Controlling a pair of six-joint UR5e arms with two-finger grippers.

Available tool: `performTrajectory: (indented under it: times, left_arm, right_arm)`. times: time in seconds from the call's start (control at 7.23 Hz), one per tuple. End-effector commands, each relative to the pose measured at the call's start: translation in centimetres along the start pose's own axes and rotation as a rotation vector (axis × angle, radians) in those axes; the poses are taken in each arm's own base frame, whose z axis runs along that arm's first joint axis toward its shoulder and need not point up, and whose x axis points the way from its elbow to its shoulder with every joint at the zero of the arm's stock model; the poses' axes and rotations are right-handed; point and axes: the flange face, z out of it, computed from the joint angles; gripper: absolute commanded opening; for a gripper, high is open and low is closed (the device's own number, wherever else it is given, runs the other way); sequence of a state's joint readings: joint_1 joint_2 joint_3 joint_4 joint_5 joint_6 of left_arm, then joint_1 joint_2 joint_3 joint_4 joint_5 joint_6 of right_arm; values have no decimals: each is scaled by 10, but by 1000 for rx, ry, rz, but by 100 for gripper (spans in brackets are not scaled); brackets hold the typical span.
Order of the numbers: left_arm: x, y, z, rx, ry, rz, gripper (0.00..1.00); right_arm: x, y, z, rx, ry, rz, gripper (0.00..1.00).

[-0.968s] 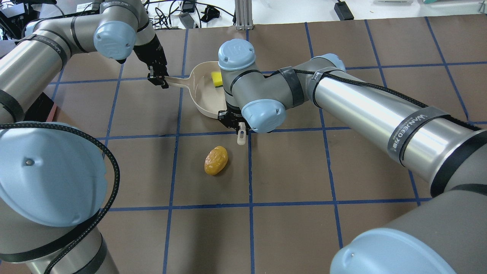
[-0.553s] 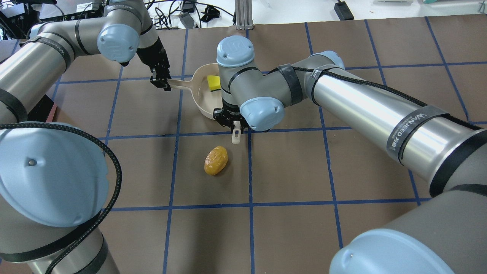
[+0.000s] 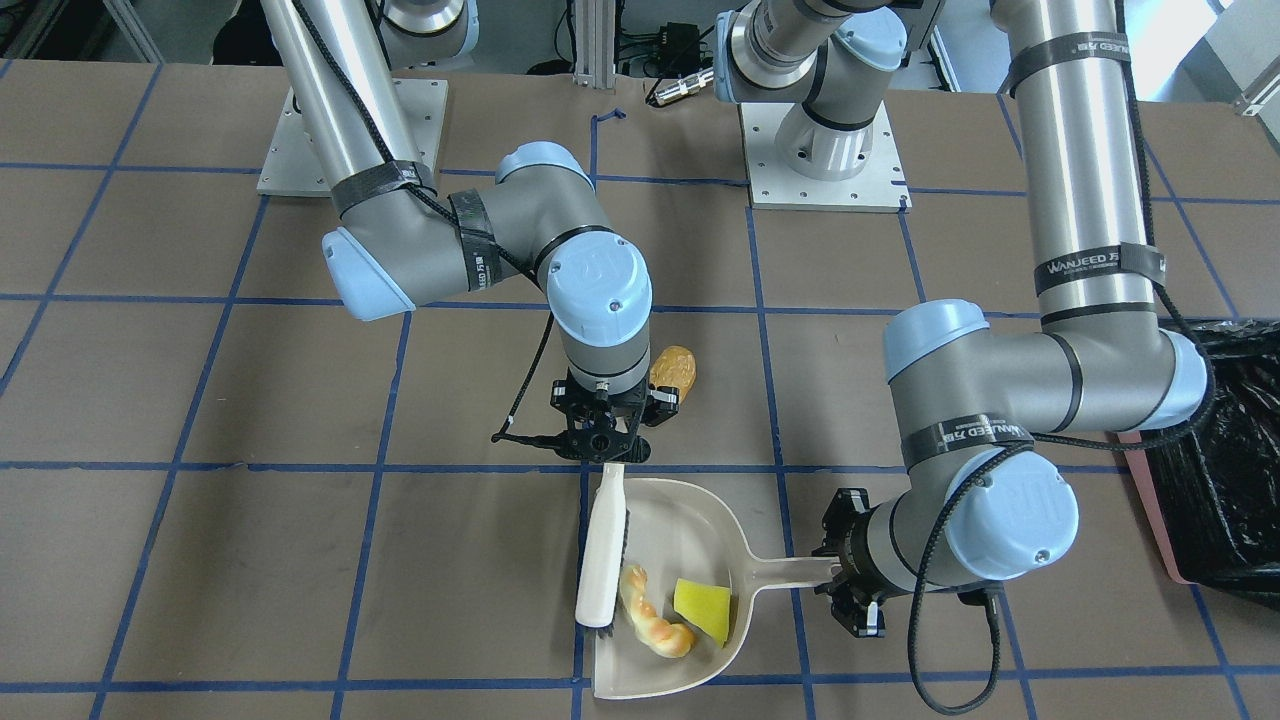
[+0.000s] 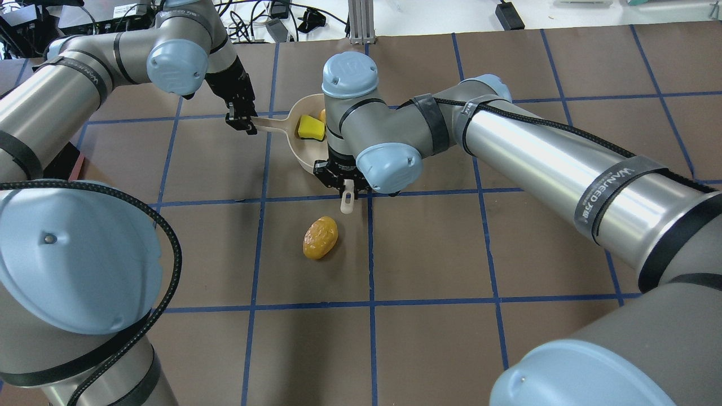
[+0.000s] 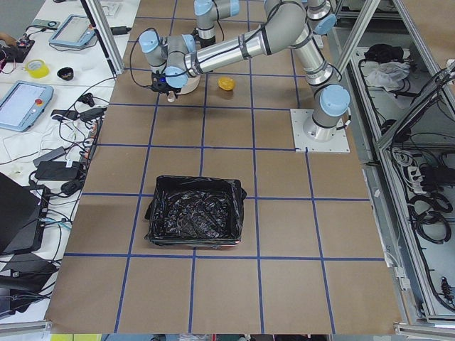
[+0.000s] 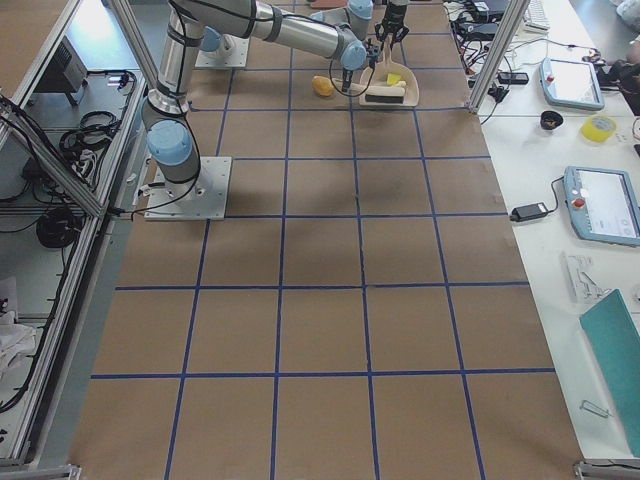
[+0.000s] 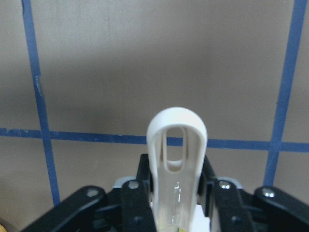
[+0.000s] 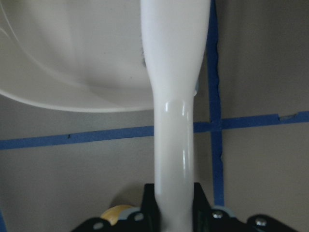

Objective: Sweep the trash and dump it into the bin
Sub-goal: 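Sweep the yellow sponge and croissant into the dustpan with the brush, then move the dustpan toward the bread roll while the brush approaches it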

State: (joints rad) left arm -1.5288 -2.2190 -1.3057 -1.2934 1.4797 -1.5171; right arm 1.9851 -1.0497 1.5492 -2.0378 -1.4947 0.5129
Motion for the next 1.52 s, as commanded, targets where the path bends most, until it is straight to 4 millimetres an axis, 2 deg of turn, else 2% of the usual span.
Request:
performTrajectory:
  times: [0.0, 0.14, 0.28, 0.42, 0.55, 0.69, 0.83, 0.97, 1.11, 1.25, 1.38]
  left_arm:
    - [-4, 1, 9, -79, 14, 14, 0]
    - [-4, 4, 10, -119, 17, 14, 0]
    - [-2, -3, 6, -159, 30, 4, 0]
    - [-1, -8, 1, -179, 37, -5, 0]
    - [-1, -22, -6, -190, 47, -24, 0]
    - [-2, -51, -14, -192, 47, -62, 0]
    - [-6, -75, -25, -192, 41, -81, 0]
    - [-11, -85, -36, -191, 54, -66, 0]
    - [-23, -93, -43, -191, 40, -73, 0]
    - [-42, -105, -54, -186, 39, -60, 0]
    - [-62, -121, -69, -164, 55, -44, 0]
  right_arm:
    - [14, -5, -25, 47, 85, -8, 0]
    - [27, -15, -35, 56, 95, -25, 0]
    - [44, -21, -61, 88, 91, -82, 0]
    - [67, -29, -68, 77, 133, -78, 0]
    - [77, -31, -65, 58, 145, -75, 0]
    - [85, -30, -61, 28, 161, -65, 0]
    - [88, -24, -65, 27, 165, -54, 0]
    - [90, -18, -65, 21, 171, -57, 0]
    - [93, 1, -66, -10, 181, -71, 0]
    - [101, 27, -79, -13, 167, -75, 0]
    - [111, 51, -73, -34, 174, -72, 0]
